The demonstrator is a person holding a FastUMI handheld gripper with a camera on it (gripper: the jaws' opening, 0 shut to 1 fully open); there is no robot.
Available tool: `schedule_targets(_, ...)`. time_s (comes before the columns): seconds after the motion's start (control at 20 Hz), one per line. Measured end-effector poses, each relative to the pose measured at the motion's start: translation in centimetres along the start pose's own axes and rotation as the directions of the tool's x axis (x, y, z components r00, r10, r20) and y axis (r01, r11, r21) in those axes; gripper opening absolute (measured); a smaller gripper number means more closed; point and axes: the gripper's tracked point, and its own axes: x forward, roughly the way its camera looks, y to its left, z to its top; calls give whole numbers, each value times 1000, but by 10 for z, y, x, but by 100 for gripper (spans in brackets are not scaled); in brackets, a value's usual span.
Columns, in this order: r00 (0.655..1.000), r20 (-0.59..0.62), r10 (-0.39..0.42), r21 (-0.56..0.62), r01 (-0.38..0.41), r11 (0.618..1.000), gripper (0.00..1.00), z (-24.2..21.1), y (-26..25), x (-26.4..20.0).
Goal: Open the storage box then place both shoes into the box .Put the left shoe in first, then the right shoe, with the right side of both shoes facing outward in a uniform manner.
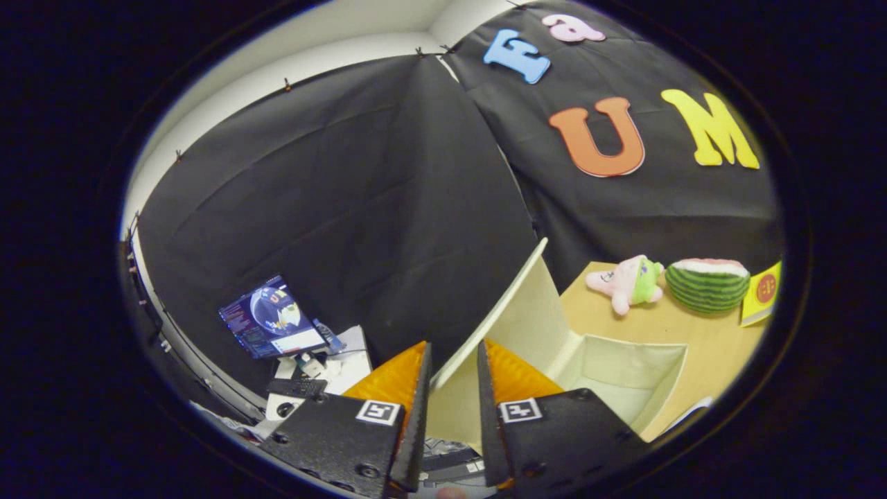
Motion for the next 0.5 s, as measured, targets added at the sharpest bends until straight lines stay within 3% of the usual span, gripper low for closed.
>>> schedule_targets(0.2,1000,16,-15,-57,15,998,81,1,7,2)
schedule_targets(0.3,999,38,-35,-63,37,997,91,4,3,-5)
schedule_targets(0.5,987,90,-132,-80,139,987,100,7,-23,-34)
